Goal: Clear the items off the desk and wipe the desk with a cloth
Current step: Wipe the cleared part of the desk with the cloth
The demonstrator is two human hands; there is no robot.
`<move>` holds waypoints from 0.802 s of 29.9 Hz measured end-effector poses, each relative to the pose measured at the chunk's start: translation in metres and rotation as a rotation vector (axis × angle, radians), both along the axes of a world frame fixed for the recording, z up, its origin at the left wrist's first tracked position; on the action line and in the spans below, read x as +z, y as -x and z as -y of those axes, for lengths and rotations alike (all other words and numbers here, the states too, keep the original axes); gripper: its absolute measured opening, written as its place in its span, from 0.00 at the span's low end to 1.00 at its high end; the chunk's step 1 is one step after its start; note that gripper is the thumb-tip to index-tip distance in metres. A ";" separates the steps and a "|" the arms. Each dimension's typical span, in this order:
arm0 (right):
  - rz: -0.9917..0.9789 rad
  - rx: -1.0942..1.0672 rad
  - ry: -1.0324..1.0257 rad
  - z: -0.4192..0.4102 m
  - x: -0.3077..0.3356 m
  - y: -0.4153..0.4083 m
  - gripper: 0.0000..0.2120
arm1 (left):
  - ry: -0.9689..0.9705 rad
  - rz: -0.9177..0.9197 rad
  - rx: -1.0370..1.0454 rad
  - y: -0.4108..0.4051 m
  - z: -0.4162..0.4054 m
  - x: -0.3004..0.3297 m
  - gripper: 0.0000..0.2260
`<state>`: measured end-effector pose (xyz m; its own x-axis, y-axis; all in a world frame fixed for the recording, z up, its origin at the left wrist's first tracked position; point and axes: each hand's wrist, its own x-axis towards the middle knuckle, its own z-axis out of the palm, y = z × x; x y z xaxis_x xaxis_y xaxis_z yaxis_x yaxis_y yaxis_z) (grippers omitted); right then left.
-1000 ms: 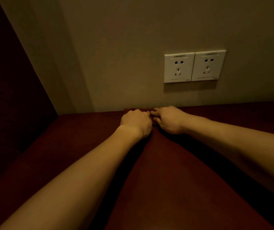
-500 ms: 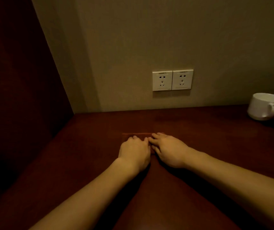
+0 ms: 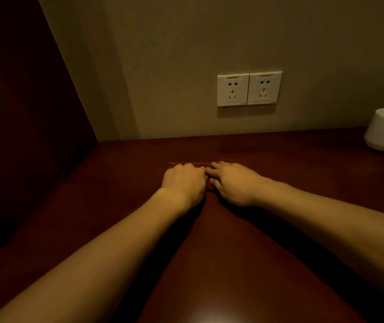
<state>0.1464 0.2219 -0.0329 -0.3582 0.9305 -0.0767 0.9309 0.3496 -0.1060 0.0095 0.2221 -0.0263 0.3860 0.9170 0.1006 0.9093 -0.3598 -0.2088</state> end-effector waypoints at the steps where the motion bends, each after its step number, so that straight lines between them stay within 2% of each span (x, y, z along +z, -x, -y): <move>1: 0.004 -0.001 -0.006 -0.011 -0.001 0.001 0.23 | -0.005 -0.002 0.005 0.000 -0.010 0.001 0.15; 7: -0.005 -0.013 -0.012 -0.061 -0.004 0.006 0.23 | -0.031 -0.004 0.064 -0.001 -0.060 -0.002 0.16; 11: -0.016 -0.024 -0.021 -0.057 -0.004 0.006 0.23 | -0.049 0.002 0.051 0.001 -0.061 -0.008 0.16; 17: -0.025 -0.003 -0.048 0.004 -0.004 0.009 0.22 | -0.077 0.018 0.016 0.004 -0.002 -0.008 0.15; 24: -0.064 0.003 -0.017 0.100 -0.006 0.010 0.24 | -0.077 -0.001 -0.011 0.014 0.097 -0.010 0.19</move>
<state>0.1359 0.1223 -0.0390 -0.3651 0.9302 -0.0379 0.9212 0.3551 -0.1591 -0.0044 0.1255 -0.0360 0.3965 0.9022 0.1699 0.9050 -0.3531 -0.2371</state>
